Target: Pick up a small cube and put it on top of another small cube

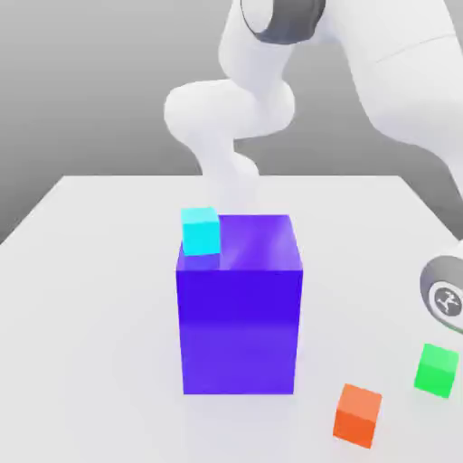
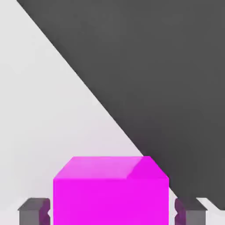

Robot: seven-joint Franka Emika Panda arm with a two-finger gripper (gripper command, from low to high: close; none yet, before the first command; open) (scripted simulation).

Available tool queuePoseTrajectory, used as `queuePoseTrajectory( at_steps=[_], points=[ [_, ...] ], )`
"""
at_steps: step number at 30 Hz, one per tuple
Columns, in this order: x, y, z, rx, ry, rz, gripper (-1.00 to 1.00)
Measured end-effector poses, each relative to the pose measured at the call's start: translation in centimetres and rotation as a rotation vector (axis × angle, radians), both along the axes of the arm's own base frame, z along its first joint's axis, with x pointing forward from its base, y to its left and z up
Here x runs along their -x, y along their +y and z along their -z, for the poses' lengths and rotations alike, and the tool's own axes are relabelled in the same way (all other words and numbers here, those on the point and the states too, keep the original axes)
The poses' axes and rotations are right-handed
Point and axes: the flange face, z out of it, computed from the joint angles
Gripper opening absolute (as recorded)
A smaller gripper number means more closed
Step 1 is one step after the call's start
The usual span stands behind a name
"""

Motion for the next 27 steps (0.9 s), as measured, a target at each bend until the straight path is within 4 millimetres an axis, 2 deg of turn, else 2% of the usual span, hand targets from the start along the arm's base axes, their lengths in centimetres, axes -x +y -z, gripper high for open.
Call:
queuePoseTrajectory(
  at_steps=[2,3,7,12,19,21,25,26,27],
  points=[
    [0.0,0.0,0.6,0.000,0.000,0.000,-1.00],
    [0.0,0.0,0.1,0.000,0.001,-0.001,-1.00],
    [0.3,0.0,-5.2,-0.002,0.003,0.005,-1.00],
    [5.4,0.3,-8.0,-0.022,0.020,0.112,-1.00],
    [13.7,-0.5,-10.5,-0.013,0.013,0.260,-1.00],
    [15.8,-0.9,-10.6,-0.004,0.005,0.295,-1.00],
    [16.5,-1.1,-6.3,0.000,-0.001,0.310,-1.00],
    [16.6,-1.1,-5.2,0.001,-0.001,0.310,1.00],
    [16.6,-1.1,-5.2,0.001,-0.001,0.310,1.00]
  ],
)
